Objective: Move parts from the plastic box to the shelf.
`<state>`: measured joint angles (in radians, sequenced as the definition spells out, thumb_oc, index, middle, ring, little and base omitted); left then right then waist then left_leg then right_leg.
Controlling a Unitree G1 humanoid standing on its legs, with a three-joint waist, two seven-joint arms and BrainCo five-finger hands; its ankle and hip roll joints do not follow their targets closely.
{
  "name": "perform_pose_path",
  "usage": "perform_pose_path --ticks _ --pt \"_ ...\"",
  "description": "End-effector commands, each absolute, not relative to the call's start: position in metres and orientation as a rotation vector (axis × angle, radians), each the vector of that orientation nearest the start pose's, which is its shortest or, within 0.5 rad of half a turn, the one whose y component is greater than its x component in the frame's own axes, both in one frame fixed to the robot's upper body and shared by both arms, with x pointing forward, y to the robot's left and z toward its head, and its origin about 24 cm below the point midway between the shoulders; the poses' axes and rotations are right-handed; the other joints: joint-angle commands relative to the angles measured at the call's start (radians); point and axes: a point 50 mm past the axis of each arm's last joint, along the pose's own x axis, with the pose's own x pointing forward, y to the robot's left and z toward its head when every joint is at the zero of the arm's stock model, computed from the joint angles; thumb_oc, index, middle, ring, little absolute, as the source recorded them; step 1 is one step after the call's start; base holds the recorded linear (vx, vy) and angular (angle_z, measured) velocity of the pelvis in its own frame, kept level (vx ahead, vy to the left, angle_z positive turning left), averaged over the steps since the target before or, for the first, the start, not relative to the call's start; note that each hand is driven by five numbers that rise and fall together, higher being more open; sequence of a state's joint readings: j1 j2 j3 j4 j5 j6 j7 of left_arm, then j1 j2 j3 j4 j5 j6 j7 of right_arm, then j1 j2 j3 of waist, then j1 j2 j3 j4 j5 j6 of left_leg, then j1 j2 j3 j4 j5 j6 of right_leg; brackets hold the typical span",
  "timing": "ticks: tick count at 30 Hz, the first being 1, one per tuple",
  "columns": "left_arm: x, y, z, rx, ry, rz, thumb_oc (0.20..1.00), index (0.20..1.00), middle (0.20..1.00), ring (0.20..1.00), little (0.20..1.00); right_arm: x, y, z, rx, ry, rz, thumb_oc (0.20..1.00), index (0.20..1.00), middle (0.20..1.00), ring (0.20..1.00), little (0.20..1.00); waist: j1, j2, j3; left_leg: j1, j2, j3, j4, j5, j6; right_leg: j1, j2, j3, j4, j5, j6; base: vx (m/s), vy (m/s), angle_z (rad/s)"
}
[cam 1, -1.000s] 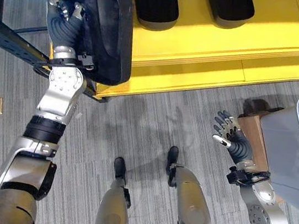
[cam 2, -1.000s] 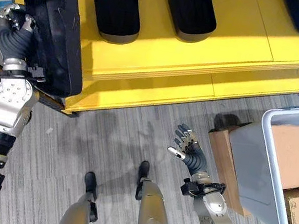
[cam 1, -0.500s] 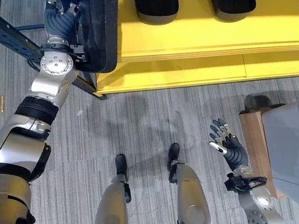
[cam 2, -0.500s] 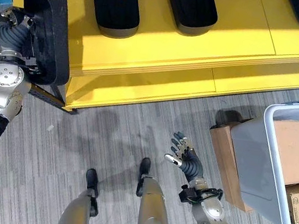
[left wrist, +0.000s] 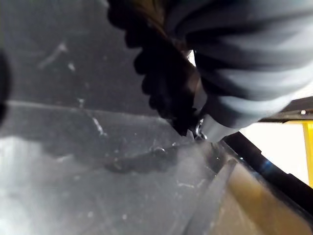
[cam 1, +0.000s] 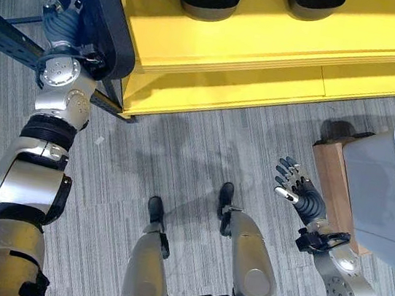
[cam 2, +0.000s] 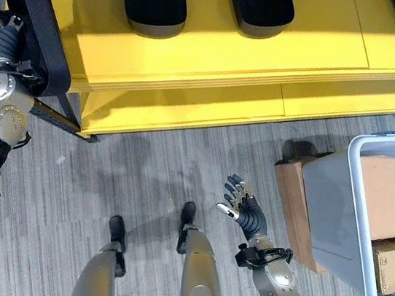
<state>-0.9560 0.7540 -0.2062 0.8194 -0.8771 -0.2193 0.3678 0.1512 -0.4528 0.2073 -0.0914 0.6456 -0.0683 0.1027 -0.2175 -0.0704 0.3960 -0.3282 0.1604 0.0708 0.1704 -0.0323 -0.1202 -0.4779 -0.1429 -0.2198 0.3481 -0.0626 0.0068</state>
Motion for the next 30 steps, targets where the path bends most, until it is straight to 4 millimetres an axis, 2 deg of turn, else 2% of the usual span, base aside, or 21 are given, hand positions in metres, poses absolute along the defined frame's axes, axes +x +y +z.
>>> perform_pose_path --ticks 1,20,22,27,30 --pt "0.365 0.316 0.288 -0.238 -0.552 0.531 0.200 0.200 0.200 0.200 0.200 0.218 -0.189 0.051 0.229 0.016 0.262 1.000 1.000 1.000 1.000 1.000 -0.008 0.010 -0.063 0.051 0.060 -0.036 0.160 -0.168 -0.012 0.001 -0.097 0.063 -0.028 0.066 0.177 0.00 0.000 0.00" --pt "0.358 0.337 0.316 -0.178 -0.568 0.625 0.200 0.200 0.200 0.200 0.200 0.214 -0.201 0.049 0.246 0.036 0.218 1.000 1.000 1.000 1.000 1.000 -0.020 0.008 -0.071 0.002 0.059 -0.029 0.178 -0.176 -0.006 -0.046 -0.083 0.076 -0.046 0.076 0.178 0.00 0.002 -0.01" --pt "0.355 0.342 0.319 -0.212 -0.589 0.645 0.200 0.200 0.200 0.200 0.200 0.212 -0.203 0.046 0.258 0.046 0.199 1.000 1.000 1.000 1.000 1.000 -0.020 0.008 -0.071 -0.011 0.058 -0.029 0.176 -0.175 -0.005 -0.057 -0.082 0.080 -0.055 0.079 0.176 0.03 0.007 -0.03" --pt "0.350 0.353 0.312 -0.305 -0.587 0.675 0.200 0.200 0.200 0.200 0.200 0.210 -0.203 0.043 0.258 0.060 0.199 1.000 1.000 1.000 1.000 1.000 -0.014 0.007 -0.069 -0.029 0.057 -0.032 0.190 -0.182 -0.003 -0.071 -0.080 0.084 -0.051 0.080 0.174 0.01 0.001 -0.04" --pt "0.349 0.355 0.312 -0.297 -0.582 0.684 0.200 0.200 0.200 0.200 0.200 0.209 -0.204 0.043 0.253 0.063 0.201 1.000 1.000 1.000 1.000 1.000 -0.012 0.008 -0.069 -0.038 0.057 -0.034 0.197 -0.182 -0.003 -0.073 -0.081 0.083 -0.050 0.080 0.172 0.00 0.000 0.00"
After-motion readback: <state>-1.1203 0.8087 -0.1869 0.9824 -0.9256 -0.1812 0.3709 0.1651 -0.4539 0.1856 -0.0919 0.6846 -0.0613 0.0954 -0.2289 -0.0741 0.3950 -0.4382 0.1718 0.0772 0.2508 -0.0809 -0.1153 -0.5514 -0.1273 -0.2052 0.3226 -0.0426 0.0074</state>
